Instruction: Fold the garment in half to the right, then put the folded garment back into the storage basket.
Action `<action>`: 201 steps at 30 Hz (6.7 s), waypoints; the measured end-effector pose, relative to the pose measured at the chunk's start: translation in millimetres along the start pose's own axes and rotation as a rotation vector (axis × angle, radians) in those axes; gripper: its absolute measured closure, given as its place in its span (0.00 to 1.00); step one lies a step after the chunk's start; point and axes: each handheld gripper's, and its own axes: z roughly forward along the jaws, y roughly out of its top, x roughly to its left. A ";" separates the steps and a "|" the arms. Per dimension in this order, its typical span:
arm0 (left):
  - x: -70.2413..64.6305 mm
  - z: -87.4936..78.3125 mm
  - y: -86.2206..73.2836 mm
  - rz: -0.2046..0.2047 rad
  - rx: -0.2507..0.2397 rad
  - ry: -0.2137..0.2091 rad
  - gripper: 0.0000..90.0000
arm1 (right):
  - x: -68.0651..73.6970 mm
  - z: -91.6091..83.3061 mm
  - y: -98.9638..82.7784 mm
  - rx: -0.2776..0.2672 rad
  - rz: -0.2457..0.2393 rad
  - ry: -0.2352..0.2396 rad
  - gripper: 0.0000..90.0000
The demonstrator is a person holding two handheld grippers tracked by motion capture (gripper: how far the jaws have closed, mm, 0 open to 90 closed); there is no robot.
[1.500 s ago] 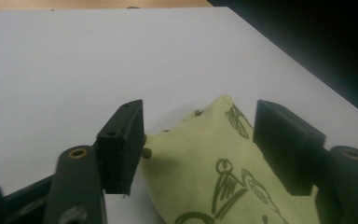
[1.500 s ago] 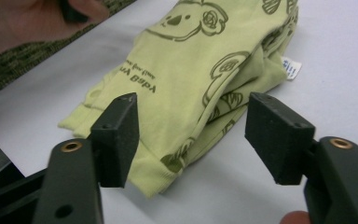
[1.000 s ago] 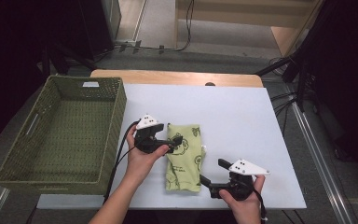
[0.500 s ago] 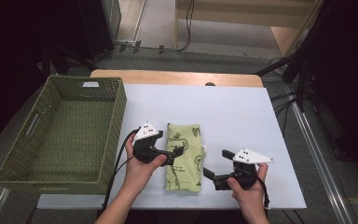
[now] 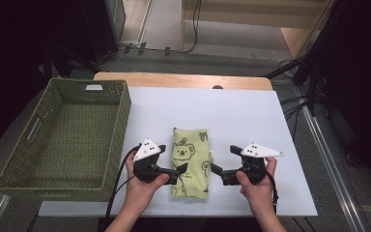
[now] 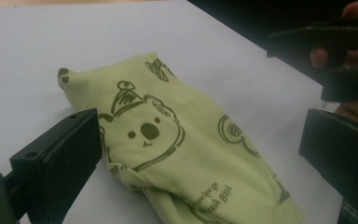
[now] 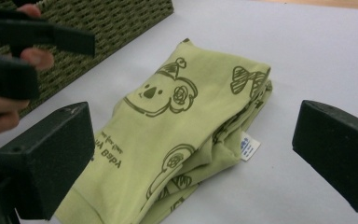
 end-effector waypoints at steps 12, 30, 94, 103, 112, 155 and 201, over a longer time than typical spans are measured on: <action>-12.2 0.6 -20.2 0.027 0.035 0.014 0.00 | -6.7 19.6 18.6 0.038 -0.039 0.009 0.00; -20.4 14.4 -41.1 0.029 0.088 0.023 0.00 | -36.2 74.8 31.4 0.122 0.003 0.020 0.00; -22.6 45.0 -51.0 -0.012 0.254 0.062 0.00 | -59.2 101.0 0.5 0.187 0.128 -0.005 0.77; -35.3 49.2 -52.6 0.060 0.272 0.110 0.18 | -59.0 97.0 -3.2 0.161 0.135 0.008 0.77; -39.6 49.0 -54.1 0.067 0.246 0.119 0.48 | -55.6 94.8 -1.5 0.144 0.108 0.018 0.77; -32.4 42.2 -51.4 0.035 0.187 0.089 0.42 | -54.9 80.6 12.9 0.098 0.047 -0.054 0.77; -37.0 16.4 -39.1 0.125 0.037 0.077 0.74 | -49.0 63.3 38.5 0.015 0.026 -0.057 0.78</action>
